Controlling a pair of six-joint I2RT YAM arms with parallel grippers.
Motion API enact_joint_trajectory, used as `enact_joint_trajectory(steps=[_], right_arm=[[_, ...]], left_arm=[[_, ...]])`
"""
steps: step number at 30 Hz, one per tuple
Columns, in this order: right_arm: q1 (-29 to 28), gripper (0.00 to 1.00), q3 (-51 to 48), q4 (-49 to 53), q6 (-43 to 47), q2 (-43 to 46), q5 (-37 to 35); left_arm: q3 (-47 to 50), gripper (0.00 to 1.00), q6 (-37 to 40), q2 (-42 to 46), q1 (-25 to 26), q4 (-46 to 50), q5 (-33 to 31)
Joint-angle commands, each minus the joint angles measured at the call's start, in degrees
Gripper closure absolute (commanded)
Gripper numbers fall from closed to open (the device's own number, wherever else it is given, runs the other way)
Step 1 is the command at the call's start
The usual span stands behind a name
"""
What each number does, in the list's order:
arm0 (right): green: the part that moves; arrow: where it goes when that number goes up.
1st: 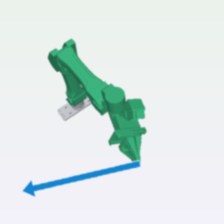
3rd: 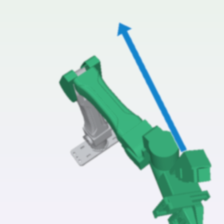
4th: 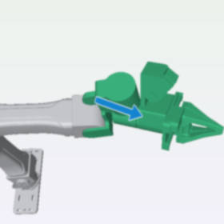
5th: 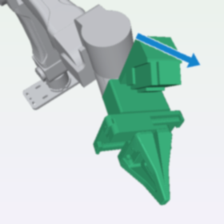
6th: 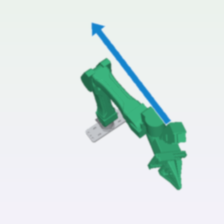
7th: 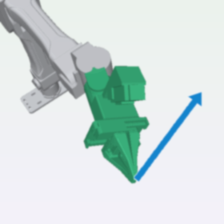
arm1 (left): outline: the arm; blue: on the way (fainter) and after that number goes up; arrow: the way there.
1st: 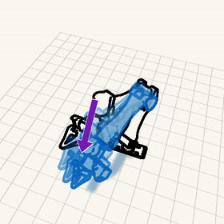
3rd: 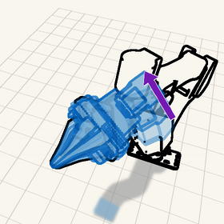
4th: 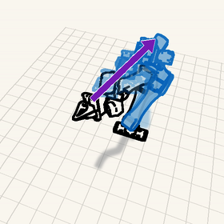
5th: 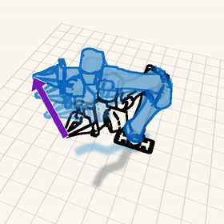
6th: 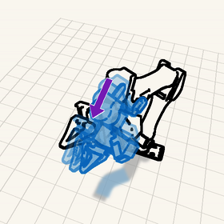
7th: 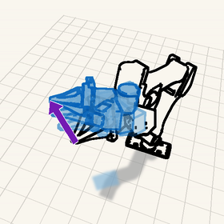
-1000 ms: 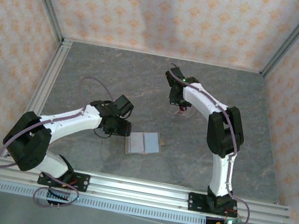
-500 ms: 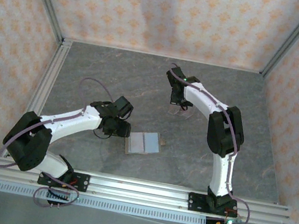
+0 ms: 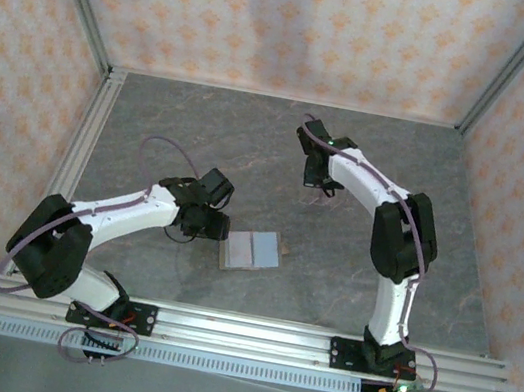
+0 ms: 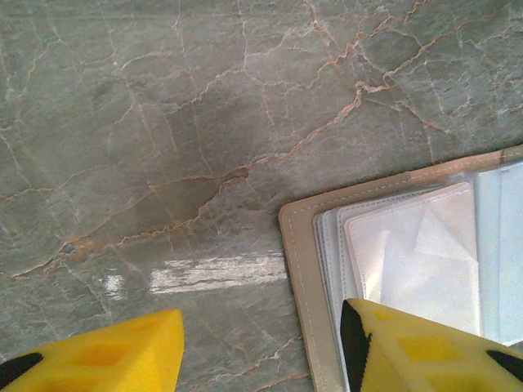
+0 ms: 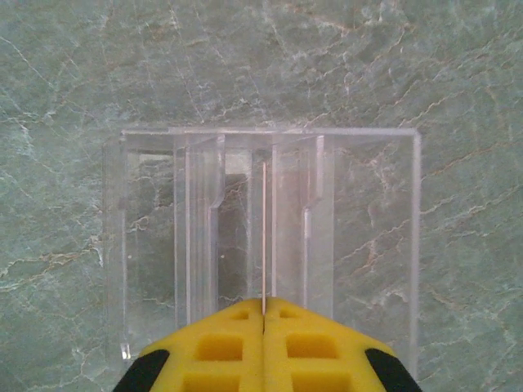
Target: Put the credit cards into the card holder
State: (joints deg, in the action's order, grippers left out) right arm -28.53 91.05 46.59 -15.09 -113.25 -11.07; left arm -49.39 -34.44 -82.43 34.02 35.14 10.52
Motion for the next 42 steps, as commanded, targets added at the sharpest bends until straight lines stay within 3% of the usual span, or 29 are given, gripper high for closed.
enact_joint_trajectory(steps=[1, 11, 17, 20, 27, 32, 42], right_arm=[[0.67, 1.0, -0.04, 2.07, 1.87, 2.69, -2.93], [0.62, 1.0, -2.78, -0.6, 2.31, 10.14, 3.54], [0.42, 1.0, -17.85, -15.68, 2.66, 22.55, 26.94], [0.06, 1.0, -26.22, -24.26, -0.55, 27.43, 35.32], [-2.68, 1.0, -42.01, -43.19, -9.15, 31.95, 46.96], [-5.39, 1.0, -47.14, -52.17, -13.09, 30.63, 49.08], [-7.63, 1.0, -50.6, -59.84, -15.67, 26.21, 49.83]], left_arm=[[-0.26, 0.45, 0.68, -1.06, -0.45, -0.36, 0.11], [-1.13, 0.45, 0.86, -1.9, -0.45, -0.23, 0.56], [-1.84, 0.45, 1.43, -1.86, -0.45, -1.02, 2.44], [-2.46, 0.44, 1.49, -2.49, -0.21, -1.35, 2.92], [-4.52, 0.44, 1.66, -4.93, 1.94, -0.88, 2.56], [-5.54, 0.44, 1.61, -6.51, 3.4, 0.95, -0.2], [-5.83, 0.46, 1.41, -10.31, 4.04, 0.13, -1.38]])
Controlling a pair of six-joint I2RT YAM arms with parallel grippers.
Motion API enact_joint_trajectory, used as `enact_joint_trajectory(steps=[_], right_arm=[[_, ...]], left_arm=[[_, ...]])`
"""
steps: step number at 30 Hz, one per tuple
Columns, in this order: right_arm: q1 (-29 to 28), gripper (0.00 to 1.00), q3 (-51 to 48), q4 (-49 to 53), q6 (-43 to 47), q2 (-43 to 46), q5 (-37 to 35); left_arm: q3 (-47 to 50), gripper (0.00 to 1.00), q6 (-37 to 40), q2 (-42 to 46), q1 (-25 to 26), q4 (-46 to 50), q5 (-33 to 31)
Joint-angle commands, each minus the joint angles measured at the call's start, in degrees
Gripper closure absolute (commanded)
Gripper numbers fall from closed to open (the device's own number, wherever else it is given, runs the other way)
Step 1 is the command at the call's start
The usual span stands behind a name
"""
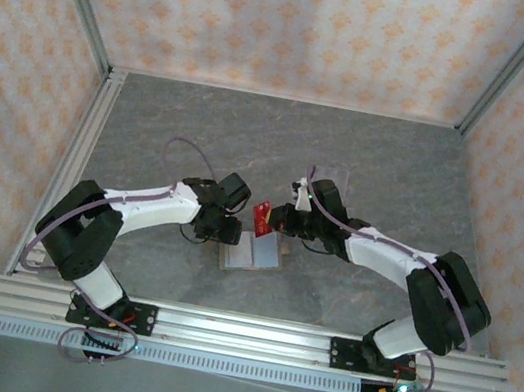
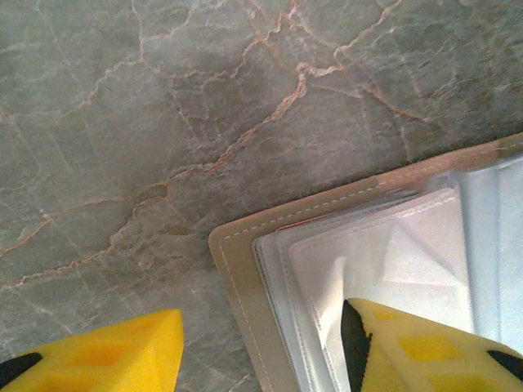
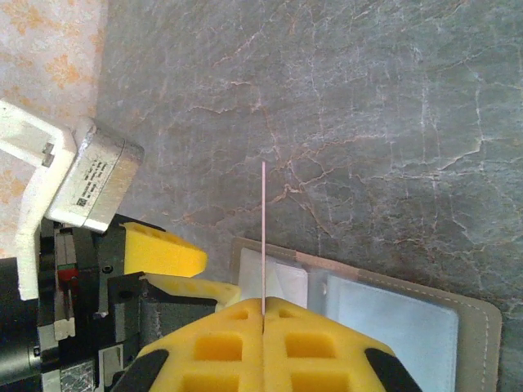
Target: Put the credit cards into the card holder
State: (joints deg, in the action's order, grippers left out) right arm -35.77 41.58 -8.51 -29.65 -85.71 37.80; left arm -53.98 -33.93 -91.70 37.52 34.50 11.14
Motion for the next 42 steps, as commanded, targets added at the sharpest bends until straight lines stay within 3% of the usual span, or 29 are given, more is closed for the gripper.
enact_joint_trajectory(steps=[1, 21, 42], right_arm=[[-0.51, 1.0, -1.36, -5.09, -1.01, -1.64, 0.96], [-0.79, 1.0, -6.33, -19.35, -4.79, -10.56, 3.33], [-1.33, 1.0, -8.88, -24.03, -8.59, -8.86, 5.95]], left_arm=[[-1.23, 0.46, 0.88, -1.4, 0.58, 0.67, -1.91], [1.94, 0.54, -0.52, -1.79, 0.89, 0.81, -4.1], [1.46, 0.56, -1.05, -2.6, 1.14, 0.55, -4.1]])
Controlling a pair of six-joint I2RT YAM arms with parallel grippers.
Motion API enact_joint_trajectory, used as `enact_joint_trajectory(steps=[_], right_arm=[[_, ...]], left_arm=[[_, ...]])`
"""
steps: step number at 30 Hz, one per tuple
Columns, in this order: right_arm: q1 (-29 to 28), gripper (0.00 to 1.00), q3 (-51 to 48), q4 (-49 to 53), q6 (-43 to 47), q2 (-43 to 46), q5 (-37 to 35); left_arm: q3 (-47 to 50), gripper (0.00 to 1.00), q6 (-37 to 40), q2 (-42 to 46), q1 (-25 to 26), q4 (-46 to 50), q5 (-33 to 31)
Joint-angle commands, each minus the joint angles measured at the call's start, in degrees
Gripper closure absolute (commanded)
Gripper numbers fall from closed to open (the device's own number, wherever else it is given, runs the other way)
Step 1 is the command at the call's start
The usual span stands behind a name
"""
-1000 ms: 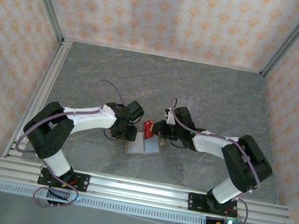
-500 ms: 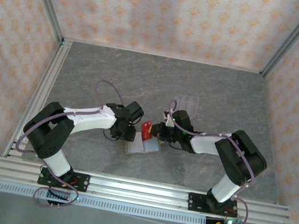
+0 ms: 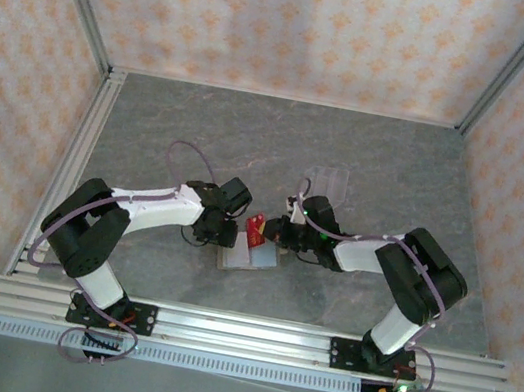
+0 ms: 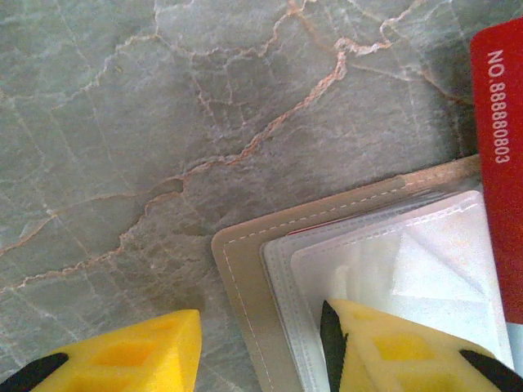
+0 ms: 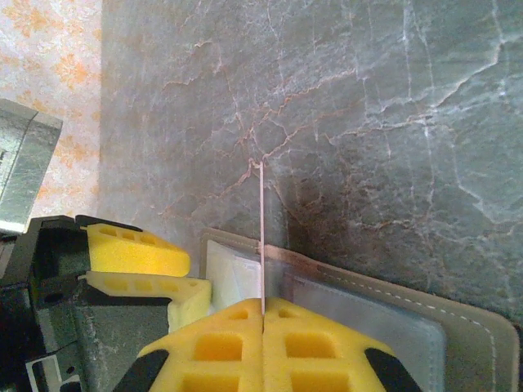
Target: Put the credit cards into the card holder
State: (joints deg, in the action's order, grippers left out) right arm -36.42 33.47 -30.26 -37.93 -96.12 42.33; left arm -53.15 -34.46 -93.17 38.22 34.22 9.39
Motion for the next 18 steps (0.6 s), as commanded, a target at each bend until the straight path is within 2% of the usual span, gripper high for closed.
enact_joint_trajectory(steps=[1, 13, 18], right_arm=[[-0.81, 1.0, -0.69, -1.88, -0.23, 1.75, 1.29], [-1.24, 1.0, 0.69, 7.2, 3.55, 5.8, -4.36], [-1.19, 1.0, 1.29, 7.5, 3.42, 6.07, -5.15]], left_arm=[[0.63, 0.56, -0.52, -1.22, 0.45, 0.85, -2.37], [0.38, 0.57, -0.61, -1.4, 0.57, 0.89, -2.29], [0.14, 0.59, -0.26, -1.07, 0.69, 0.94, -2.27]])
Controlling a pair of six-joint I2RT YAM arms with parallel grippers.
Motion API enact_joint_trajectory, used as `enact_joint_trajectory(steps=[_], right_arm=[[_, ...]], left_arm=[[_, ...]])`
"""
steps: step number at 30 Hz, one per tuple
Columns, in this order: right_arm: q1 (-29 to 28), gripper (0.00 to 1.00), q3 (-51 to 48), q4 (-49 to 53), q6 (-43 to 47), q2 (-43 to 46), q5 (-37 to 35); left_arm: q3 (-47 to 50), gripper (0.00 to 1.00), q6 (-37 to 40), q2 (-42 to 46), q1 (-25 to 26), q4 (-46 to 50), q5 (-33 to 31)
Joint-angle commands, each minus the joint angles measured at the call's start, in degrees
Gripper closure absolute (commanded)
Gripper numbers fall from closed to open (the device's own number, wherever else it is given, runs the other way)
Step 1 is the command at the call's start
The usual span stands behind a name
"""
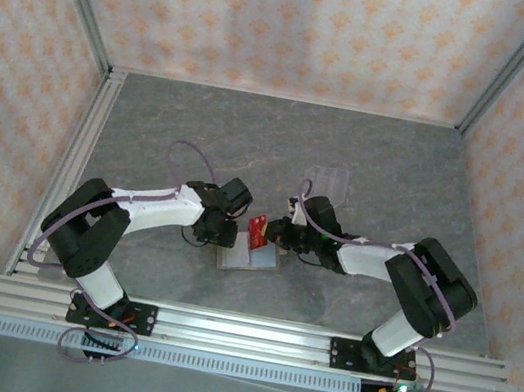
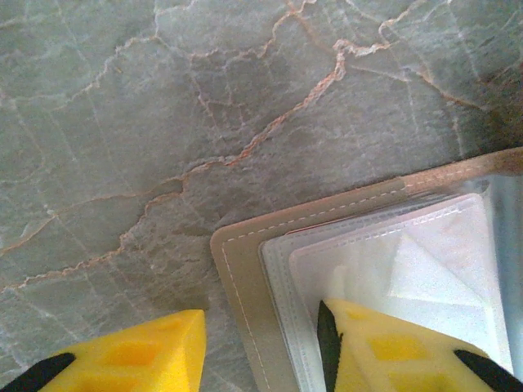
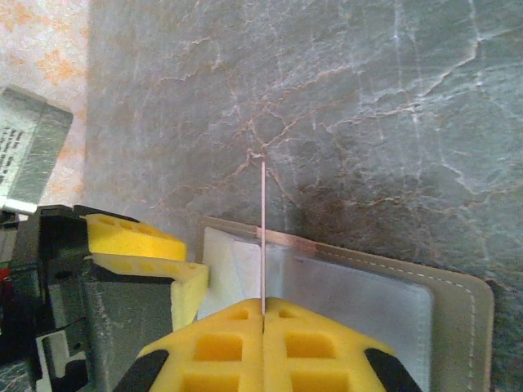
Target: Put the credit cards into the card holder
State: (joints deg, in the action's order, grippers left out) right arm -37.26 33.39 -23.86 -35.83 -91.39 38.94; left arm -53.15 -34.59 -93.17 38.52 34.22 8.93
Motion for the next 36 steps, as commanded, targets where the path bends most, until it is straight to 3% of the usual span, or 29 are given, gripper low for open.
enact_joint_trajectory(steps=[1, 15, 36], right_arm=[[-0.37, 1.0, 1.46, 0.96, 1.29, 1.35, -1.68], [-1.11, 1.0, 1.58, -7.51, -2.79, -2.73, 2.37], [-3.79, 1.0, 2.91, -5.67, -1.09, -4.39, 0.15]], left_arm=[[0.09, 0.6, -0.12, -1.05, 0.32, 1.01, -1.71], [-0.73, 0.72, 0.05, -1.59, 0.39, 1.08, -1.45], [-1.08, 0.78, -0.36, -2.31, 0.4, 0.97, -0.93]])
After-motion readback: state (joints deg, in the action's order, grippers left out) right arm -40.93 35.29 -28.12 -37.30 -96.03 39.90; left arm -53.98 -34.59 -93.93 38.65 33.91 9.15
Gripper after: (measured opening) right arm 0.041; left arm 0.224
